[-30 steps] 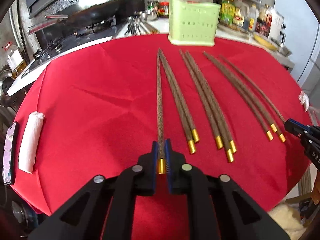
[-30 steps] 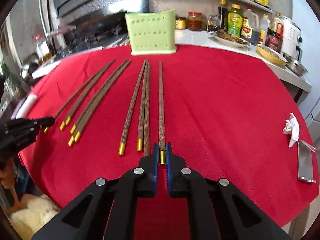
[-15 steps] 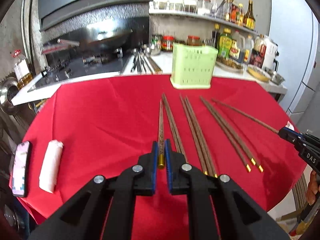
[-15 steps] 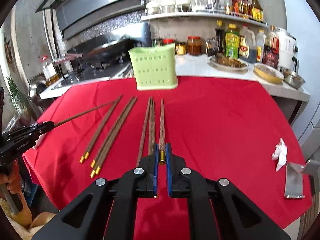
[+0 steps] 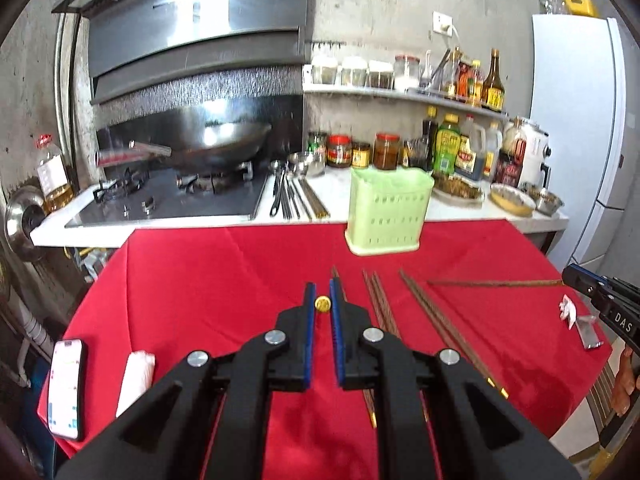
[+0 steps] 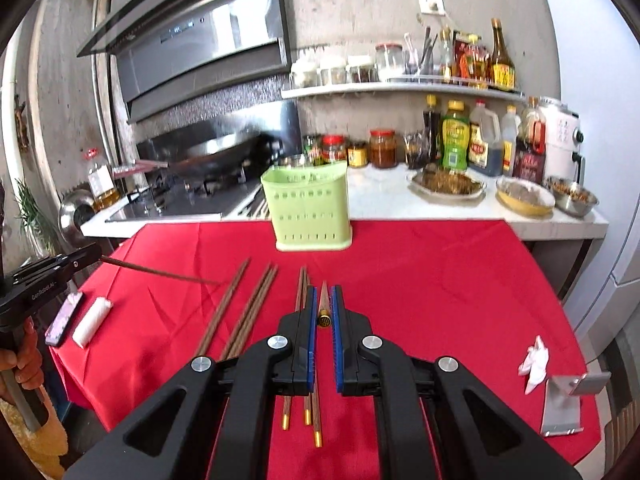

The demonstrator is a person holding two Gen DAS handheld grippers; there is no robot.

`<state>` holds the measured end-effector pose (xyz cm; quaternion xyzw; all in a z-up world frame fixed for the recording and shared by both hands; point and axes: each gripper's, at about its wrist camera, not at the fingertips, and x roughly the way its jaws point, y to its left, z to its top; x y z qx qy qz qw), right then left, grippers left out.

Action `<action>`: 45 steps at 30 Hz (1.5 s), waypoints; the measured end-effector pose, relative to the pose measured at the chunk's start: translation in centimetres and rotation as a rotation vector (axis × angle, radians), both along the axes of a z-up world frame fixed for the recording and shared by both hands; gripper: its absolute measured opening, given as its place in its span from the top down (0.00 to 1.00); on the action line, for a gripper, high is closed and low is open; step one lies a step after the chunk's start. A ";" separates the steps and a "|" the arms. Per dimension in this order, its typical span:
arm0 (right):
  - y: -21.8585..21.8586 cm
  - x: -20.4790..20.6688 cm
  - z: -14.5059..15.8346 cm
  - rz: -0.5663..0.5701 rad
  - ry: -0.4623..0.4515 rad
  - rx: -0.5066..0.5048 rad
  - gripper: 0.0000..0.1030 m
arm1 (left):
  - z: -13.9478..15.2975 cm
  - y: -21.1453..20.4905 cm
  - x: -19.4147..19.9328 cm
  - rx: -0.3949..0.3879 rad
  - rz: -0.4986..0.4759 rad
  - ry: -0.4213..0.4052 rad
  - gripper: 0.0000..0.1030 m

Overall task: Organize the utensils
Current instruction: 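Lift the left tool's chopstick toward the green holder while the right tool carries its own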

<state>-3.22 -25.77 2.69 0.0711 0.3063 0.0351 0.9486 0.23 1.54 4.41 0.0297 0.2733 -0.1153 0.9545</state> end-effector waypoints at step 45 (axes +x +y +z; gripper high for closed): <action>-1.3 12.9 5.7 0.022 -0.057 -0.048 0.93 | 4.2 -0.5 11.1 -0.019 -0.053 0.005 0.93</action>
